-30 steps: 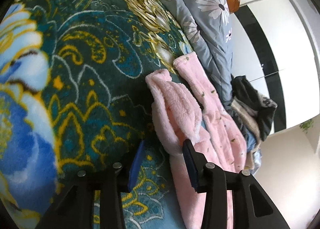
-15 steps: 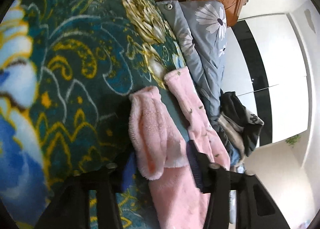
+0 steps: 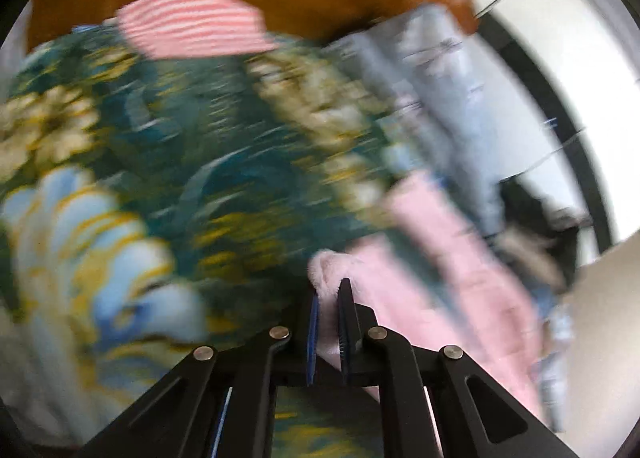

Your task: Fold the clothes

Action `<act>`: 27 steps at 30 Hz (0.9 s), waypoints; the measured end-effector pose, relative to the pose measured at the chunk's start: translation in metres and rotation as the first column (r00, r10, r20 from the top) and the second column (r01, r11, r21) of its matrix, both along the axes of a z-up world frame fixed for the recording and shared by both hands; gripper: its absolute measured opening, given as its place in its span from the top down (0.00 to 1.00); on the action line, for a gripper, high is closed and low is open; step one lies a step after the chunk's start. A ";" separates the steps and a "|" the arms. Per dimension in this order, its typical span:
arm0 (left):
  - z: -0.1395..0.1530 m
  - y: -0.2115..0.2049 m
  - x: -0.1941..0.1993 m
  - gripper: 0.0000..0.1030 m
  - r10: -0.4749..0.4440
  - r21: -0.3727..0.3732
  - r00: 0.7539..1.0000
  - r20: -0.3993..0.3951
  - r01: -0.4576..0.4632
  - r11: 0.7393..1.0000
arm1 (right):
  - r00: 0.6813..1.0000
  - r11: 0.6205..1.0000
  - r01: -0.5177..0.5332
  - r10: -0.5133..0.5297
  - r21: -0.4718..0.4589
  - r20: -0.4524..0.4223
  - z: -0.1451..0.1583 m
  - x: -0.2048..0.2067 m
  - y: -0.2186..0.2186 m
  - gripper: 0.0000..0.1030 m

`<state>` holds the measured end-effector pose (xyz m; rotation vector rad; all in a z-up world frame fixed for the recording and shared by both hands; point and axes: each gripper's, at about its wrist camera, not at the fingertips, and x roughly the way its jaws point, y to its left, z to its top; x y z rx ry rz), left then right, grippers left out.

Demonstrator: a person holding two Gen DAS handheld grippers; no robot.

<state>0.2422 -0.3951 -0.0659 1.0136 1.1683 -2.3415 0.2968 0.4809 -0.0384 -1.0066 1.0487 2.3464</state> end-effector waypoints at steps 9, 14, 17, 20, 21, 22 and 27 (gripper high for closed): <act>0.000 -0.001 -0.003 0.90 -0.036 -0.056 0.999 0.036 0.038 0.998 | 0.999 0.999 0.018 -0.016 -0.037 0.050 -0.016 -0.001 0.005 0.87; 0.022 0.004 -0.018 0.83 -0.102 -0.116 0.994 0.039 0.106 0.988 | 0.997 1.000 -0.002 0.003 -0.015 0.075 -0.012 0.001 0.001 0.85; 0.034 0.006 -0.031 0.65 -0.130 -0.184 0.990 0.055 0.138 0.973 | 0.993 0.999 -0.002 -0.004 0.048 0.118 0.000 0.001 -0.004 0.78; 0.035 0.009 -0.052 0.59 -0.194 -0.196 0.979 0.060 0.202 0.960 | 0.984 0.971 0.051 -0.089 0.233 0.157 0.030 0.002 -0.014 0.77; 0.030 0.010 -0.061 0.59 -0.212 -0.189 0.974 0.076 0.223 0.956 | 0.984 0.960 0.054 -0.098 0.274 0.148 0.039 -0.001 -0.018 0.77; 0.025 0.012 -0.071 0.59 -0.230 -0.183 0.969 0.091 0.244 0.952 | 0.988 0.960 0.031 -0.071 0.280 0.134 0.045 -0.008 -0.024 0.75; 0.003 0.013 -0.110 0.59 -0.300 -0.134 0.944 0.136 0.317 0.939 | 0.988 0.960 -0.130 0.106 0.250 0.110 0.051 -0.057 -0.068 0.73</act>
